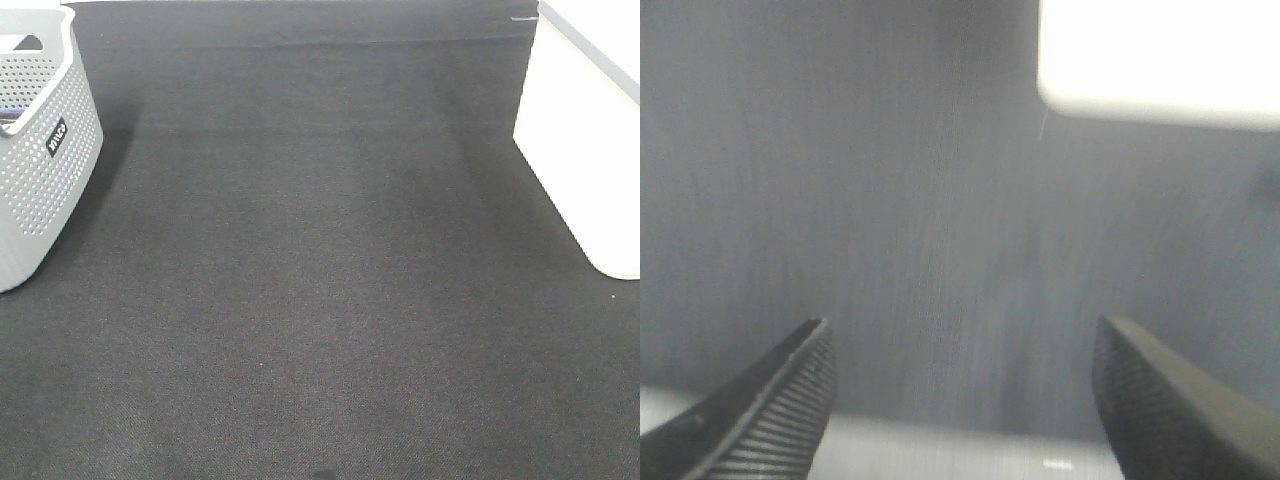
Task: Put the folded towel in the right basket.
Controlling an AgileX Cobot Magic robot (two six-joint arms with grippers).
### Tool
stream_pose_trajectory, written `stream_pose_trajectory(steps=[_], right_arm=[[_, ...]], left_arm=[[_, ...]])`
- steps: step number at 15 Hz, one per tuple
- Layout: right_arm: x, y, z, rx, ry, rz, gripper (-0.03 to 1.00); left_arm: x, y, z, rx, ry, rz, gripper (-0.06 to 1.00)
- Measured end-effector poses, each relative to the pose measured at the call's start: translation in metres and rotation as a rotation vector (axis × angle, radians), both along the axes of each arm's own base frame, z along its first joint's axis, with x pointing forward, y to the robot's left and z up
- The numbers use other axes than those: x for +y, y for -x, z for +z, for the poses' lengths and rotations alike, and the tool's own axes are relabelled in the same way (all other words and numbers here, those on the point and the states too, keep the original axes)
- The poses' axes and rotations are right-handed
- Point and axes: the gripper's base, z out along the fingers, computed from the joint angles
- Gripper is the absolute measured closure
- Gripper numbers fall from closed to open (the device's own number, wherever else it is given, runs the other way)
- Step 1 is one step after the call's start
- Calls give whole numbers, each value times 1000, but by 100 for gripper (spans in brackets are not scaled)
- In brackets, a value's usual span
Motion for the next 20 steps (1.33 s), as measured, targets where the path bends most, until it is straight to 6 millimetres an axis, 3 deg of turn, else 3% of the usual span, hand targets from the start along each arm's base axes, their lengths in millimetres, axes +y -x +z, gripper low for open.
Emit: stream_pose_trajectory(steps=[2, 4, 20], right_arm=[[-1, 18, 2, -117, -10, 0, 28], [-2, 21, 2, -138, -11, 0, 28], [-1, 32, 1, -207, -22, -72, 28]], left_arm=[[0, 0, 0, 0, 0, 0, -3], [0, 0, 0, 0, 0, 0, -3], [0, 0, 0, 0, 0, 0, -3]])
